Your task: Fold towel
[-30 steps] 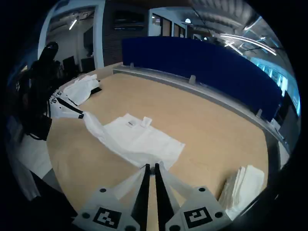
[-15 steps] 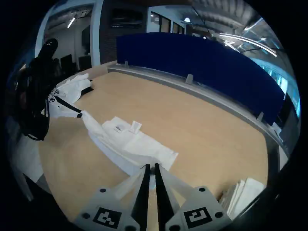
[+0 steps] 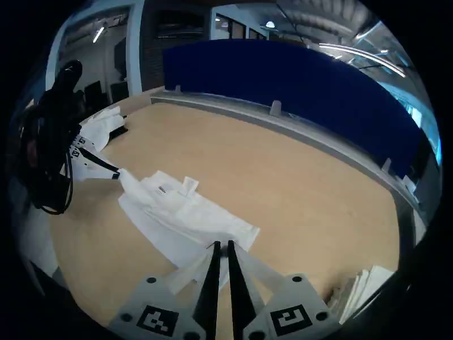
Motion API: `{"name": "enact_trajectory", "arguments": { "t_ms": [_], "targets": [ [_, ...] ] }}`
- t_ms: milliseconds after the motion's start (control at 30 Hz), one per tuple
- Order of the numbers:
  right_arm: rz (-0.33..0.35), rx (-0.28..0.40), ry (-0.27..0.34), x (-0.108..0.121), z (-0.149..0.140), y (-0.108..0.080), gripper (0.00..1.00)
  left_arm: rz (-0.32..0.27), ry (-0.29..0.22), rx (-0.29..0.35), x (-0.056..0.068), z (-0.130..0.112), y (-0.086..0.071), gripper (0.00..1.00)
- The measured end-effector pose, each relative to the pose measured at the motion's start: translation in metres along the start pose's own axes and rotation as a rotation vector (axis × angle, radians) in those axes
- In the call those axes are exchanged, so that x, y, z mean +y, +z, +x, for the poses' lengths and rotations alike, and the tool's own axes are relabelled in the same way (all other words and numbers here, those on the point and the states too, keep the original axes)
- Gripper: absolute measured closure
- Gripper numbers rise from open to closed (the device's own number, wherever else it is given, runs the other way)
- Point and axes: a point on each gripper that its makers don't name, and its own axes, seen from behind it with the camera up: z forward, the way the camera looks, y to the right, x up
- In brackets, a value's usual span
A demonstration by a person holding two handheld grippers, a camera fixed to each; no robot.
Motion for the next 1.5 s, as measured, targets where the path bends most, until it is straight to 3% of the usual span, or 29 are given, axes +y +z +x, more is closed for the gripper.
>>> {"name": "enact_trajectory", "arguments": {
  "t_ms": [300,667,933,1167,1500],
  "targets": [
    [-0.009,-0.012,0.006,0.003,-0.006,0.014,0.91,0.006,-0.009,0.001,-0.006,-0.002,0.009,0.9],
    [-0.03,-0.021,0.051,0.009,-0.015,0.039,0.9,0.037,-0.01,-0.017,-0.014,-0.008,0.034,0.88],
    [-0.053,-0.033,0.043,0.013,-0.021,0.05,0.89,0.052,-0.021,-0.016,-0.017,-0.01,0.046,0.84],
    [-0.064,-0.045,0.053,0.016,-0.026,0.058,0.87,0.071,-0.016,-0.018,-0.024,-0.008,0.053,0.73],
    [-0.095,-0.058,0.052,0.024,-0.031,0.063,0.75,0.098,0.006,-0.018,-0.03,-0.005,0.057,0.58]
  ]
}}
